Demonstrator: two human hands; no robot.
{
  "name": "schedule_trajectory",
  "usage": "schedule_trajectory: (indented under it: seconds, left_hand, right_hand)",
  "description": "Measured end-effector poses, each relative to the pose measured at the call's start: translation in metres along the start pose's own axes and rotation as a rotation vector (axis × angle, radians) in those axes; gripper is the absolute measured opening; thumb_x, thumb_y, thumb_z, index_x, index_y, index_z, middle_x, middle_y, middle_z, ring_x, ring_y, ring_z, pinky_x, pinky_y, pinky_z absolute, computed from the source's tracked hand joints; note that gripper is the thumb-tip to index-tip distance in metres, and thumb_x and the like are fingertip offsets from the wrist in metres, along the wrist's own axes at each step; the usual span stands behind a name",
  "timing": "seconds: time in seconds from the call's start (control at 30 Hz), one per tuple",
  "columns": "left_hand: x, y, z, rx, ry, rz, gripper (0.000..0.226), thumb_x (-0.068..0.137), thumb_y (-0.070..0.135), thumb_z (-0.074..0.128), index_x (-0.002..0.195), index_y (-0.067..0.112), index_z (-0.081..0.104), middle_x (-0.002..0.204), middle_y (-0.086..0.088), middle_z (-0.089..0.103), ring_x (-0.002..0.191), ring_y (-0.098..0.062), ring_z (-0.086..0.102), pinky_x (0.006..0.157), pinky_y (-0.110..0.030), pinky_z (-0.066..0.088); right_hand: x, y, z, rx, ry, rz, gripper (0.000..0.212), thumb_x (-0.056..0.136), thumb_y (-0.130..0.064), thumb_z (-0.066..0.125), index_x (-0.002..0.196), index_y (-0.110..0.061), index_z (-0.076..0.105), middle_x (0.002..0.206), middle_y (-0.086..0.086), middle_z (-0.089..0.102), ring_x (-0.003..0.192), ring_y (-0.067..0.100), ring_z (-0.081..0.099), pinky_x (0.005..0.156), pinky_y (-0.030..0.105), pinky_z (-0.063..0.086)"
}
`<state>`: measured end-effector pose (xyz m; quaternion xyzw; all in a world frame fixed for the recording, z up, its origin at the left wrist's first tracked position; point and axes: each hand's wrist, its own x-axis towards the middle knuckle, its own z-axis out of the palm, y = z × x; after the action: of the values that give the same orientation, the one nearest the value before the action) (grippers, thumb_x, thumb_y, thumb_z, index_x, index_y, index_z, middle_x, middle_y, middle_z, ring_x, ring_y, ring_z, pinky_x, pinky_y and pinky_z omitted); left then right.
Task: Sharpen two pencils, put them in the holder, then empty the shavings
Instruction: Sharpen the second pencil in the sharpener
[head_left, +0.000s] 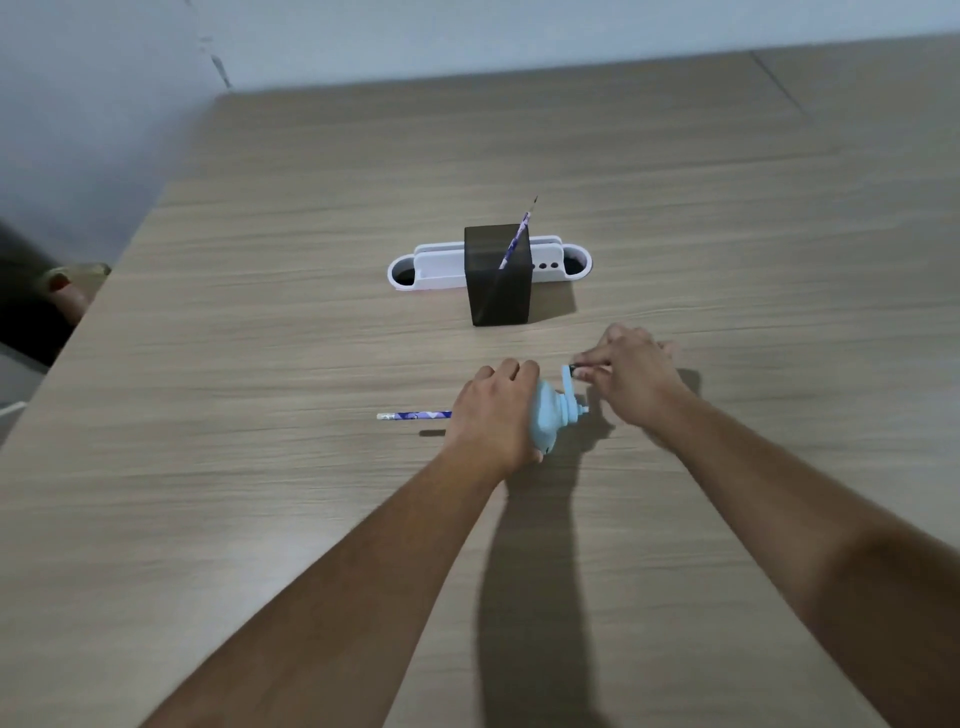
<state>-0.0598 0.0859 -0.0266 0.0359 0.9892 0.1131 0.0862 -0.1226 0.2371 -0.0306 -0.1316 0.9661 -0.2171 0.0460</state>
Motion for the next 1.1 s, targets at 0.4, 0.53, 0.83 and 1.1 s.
schedule_trajectory:
  seconds: [0.4, 0.53, 0.83, 1.1]
  left_hand:
    - [0.0, 0.0, -0.001, 0.014, 0.017, 0.008, 0.074, 0.06, 0.034, 0.082, 0.118, 0.013, 0.042, 0.121, -0.006, 0.052, 0.106, -0.027, 0.051, 0.087, -0.036, 0.044]
    - [0.0, 0.001, -0.002, 0.005, 0.018, 0.001, 0.073, 0.059, 0.036, 0.083, 0.117, 0.015, 0.043, 0.121, -0.005, 0.052, 0.106, -0.027, 0.05, 0.086, -0.036, 0.043]
    - [-0.001, 0.002, -0.001, 0.034, 0.018, -0.002, 0.077, 0.061, 0.034, 0.083, 0.121, 0.015, 0.04, 0.123, -0.004, 0.051, 0.11, -0.026, 0.05, 0.09, -0.036, 0.044]
    - [-0.001, 0.001, -0.004, 0.016, 0.021, 0.001, 0.074, 0.058, 0.035, 0.084, 0.116, 0.016, 0.043, 0.12, -0.003, 0.053, 0.107, -0.025, 0.051, 0.083, -0.036, 0.044]
  right_hand:
    - [-0.042, -0.005, -0.018, -0.035, 0.2, -0.151, 0.017, 0.086, -0.03, 0.059, 0.095, -0.029, 0.073, 0.077, -0.014, 0.04, 0.092, 0.018, 0.047, 0.073, 0.03, 0.01]
    - [-0.007, -0.005, 0.007, -0.076, 0.093, 0.026, 0.023, 0.091, -0.028, 0.052, 0.108, -0.031, 0.067, 0.095, -0.006, 0.052, 0.105, 0.018, 0.043, 0.091, 0.041, 0.022]
    - [-0.093, 0.004, 0.013, -0.125, 0.151, -0.14, 0.01, 0.074, -0.028, 0.062, 0.071, -0.033, 0.069, 0.07, -0.011, 0.044, 0.076, 0.017, 0.052, 0.069, 0.026, 0.004]
    - [-0.004, -0.003, 0.009, -0.138, 0.087, 0.015, 0.021, 0.091, -0.03, 0.052, 0.102, -0.034, 0.068, 0.093, -0.009, 0.048, 0.107, 0.017, 0.042, 0.081, 0.036, 0.011]
